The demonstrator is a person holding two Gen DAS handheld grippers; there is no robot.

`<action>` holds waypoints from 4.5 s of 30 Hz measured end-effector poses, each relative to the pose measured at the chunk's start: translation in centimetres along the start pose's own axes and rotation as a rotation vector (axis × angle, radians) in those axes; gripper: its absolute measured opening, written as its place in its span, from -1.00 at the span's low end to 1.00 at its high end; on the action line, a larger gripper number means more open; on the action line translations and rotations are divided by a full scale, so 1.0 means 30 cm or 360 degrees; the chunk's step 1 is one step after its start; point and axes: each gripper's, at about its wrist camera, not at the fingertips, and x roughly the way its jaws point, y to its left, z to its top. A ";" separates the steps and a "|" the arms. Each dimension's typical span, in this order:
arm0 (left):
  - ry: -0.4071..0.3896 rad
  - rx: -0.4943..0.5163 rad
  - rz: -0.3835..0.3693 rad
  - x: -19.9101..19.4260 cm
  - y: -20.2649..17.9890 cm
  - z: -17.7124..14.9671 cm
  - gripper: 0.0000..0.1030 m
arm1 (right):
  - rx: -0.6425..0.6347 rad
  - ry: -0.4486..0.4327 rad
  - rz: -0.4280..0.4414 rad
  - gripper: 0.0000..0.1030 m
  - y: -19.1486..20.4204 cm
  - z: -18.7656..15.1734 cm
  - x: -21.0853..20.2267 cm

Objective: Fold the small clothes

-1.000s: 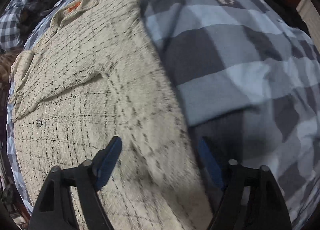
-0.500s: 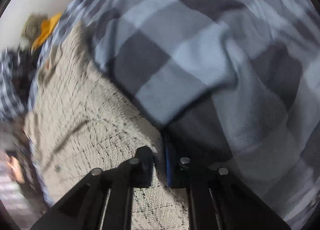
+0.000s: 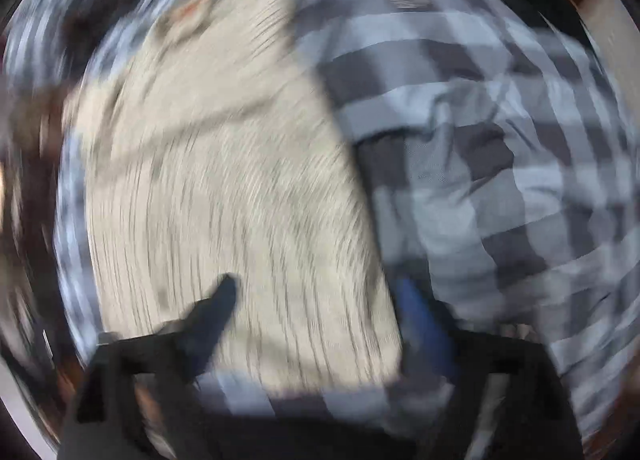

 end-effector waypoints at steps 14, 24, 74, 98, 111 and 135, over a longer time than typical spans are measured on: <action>0.0035 -0.0059 -0.0011 0.011 0.036 -0.012 1.00 | -0.0372 0.0349 -0.0146 0.72 0.376 -0.247 0.441; 0.0070 -0.0107 -0.0065 0.031 0.040 -0.007 1.00 | -0.1329 0.0326 -0.1036 0.72 0.621 -0.501 0.605; 0.0106 -0.0094 -0.0064 0.050 0.036 -0.009 1.00 | -0.0615 0.0488 0.0608 -0.73 0.363 -0.327 0.429; 0.0177 -0.0106 0.0009 0.119 0.033 -0.023 1.00 | -0.0068 -0.0429 -0.0708 0.32 0.001 0.240 0.421; 0.0203 -0.0068 0.0034 0.143 0.010 -0.017 1.00 | 0.0793 -0.0271 -0.0250 0.65 -0.598 0.387 0.545; 0.0290 -0.0263 0.0062 0.218 0.124 0.018 1.00 | -0.0324 -0.0502 -0.0236 0.68 0.175 0.146 0.318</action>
